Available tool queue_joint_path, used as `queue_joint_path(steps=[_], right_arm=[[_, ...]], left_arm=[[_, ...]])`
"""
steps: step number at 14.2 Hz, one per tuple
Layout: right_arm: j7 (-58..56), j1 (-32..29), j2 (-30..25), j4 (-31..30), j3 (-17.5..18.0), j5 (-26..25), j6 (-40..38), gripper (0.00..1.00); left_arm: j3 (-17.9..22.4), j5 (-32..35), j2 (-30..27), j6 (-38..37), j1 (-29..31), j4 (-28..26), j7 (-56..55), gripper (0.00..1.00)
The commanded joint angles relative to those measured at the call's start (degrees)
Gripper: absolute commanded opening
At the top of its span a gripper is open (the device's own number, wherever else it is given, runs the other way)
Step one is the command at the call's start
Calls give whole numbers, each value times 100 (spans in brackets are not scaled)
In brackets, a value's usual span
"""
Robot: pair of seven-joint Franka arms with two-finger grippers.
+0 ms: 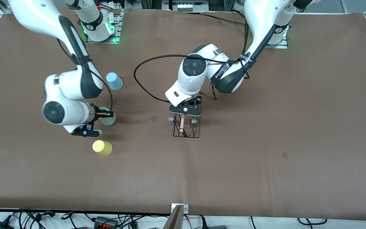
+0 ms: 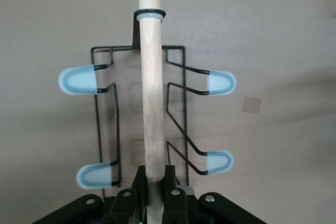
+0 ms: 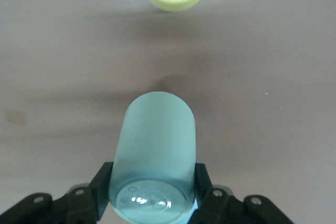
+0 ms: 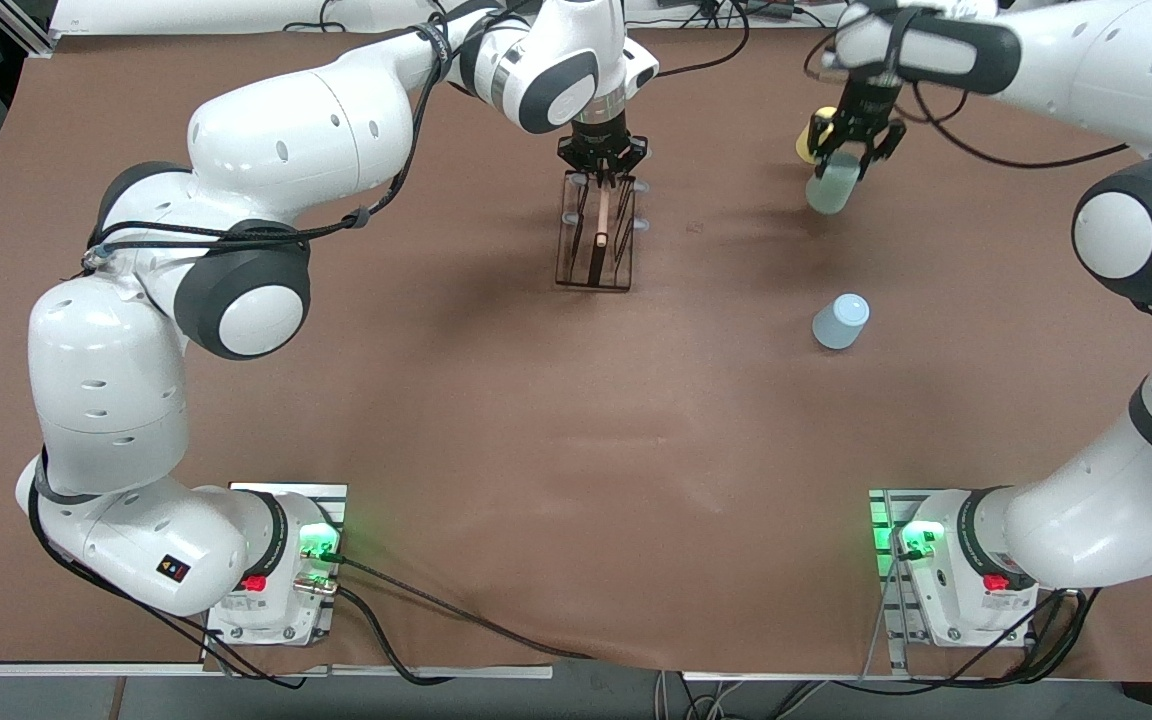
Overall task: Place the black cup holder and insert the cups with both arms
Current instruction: 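Carry the rack to mid-table with the left gripper while the right lifts the cup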
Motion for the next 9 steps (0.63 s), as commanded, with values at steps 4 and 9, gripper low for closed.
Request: queue_joint_path(steps=[4, 9], right_arm=[[17, -56, 3, 567, 8, 84, -491, 33], [700, 136, 3, 874, 69, 874, -561, 33]], left_arm=[[155, 117, -95, -111, 88, 262, -133, 70], [95, 73, -1061, -716, 1386, 262, -54, 100]])
